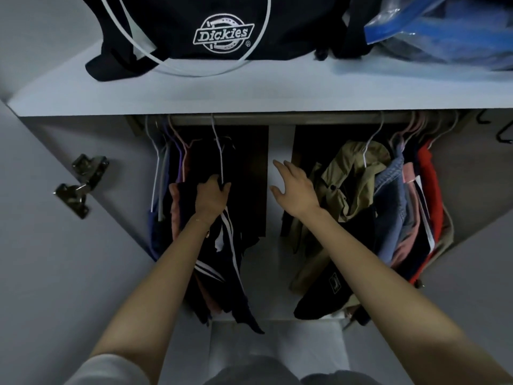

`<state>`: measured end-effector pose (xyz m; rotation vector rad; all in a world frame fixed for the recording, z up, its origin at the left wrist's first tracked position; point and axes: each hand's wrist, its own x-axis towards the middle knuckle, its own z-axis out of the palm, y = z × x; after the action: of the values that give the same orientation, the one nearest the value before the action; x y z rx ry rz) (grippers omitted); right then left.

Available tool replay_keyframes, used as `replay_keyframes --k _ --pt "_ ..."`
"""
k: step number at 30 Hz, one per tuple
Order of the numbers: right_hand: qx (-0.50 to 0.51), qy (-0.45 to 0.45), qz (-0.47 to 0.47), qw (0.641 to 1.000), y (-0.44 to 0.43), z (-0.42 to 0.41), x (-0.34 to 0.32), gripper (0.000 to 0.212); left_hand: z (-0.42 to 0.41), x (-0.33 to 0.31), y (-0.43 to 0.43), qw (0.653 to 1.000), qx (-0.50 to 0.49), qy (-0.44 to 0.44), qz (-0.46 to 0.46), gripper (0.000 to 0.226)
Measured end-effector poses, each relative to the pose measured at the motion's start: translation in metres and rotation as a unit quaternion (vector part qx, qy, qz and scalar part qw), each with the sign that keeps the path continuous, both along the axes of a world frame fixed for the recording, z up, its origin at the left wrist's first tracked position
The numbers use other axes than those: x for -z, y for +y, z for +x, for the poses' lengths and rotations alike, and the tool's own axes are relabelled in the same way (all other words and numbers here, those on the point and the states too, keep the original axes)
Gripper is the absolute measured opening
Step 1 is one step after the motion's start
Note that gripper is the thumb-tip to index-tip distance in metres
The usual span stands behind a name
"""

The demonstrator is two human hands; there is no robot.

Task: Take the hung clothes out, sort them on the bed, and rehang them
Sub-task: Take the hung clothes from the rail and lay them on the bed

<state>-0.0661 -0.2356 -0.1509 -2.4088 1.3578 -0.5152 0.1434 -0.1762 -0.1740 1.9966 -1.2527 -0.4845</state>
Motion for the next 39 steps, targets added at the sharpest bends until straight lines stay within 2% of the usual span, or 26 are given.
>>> replay_keyframes --k 5,12,14,18,25,27,32,35,39 --pt "0.004 -0.002 -0.013 1.0 -0.007 -0.007 -0.007 0.065 -0.008 -0.007 -0.012 0.999 -0.001 0.034 -0.042 0.006" --pt "0.009 -0.016 -0.018 1.0 -0.012 -0.019 -0.016 0.064 -0.025 -0.024 -0.007 0.987 0.003 0.095 -0.126 0.009" --pt "0.006 -0.032 -0.016 0.999 -0.013 -0.022 -0.017 0.064 -0.026 -0.034 -0.003 0.984 0.045 0.103 -0.142 0.01" --pt "0.003 -0.054 -0.018 0.998 -0.011 -0.03 -0.017 0.067 -0.022 -0.045 0.012 0.976 0.178 0.057 -0.115 0.012" --pt "0.019 -0.071 -0.042 0.996 -0.001 -0.06 -0.011 0.082 -0.041 -0.048 0.03 0.948 0.308 -0.02 -0.081 0.008" --pt "0.036 -0.062 -0.03 0.997 0.001 -0.076 -0.007 0.076 -0.049 -0.055 0.029 0.943 0.327 -0.022 -0.059 0.009" --pt "0.07 -0.065 -0.06 0.994 0.013 -0.122 0.007 0.038 -0.068 -0.066 0.024 0.926 0.376 -0.024 -0.009 0.013" --pt "0.096 -0.06 -0.037 0.993 0.03 -0.142 0.012 0.033 -0.079 -0.067 0.018 0.907 0.418 -0.046 -0.008 0.012" --pt "0.146 -0.065 -0.067 0.985 0.061 -0.154 0.009 0.033 -0.083 -0.072 0.011 0.871 0.478 -0.104 -0.038 0.009"
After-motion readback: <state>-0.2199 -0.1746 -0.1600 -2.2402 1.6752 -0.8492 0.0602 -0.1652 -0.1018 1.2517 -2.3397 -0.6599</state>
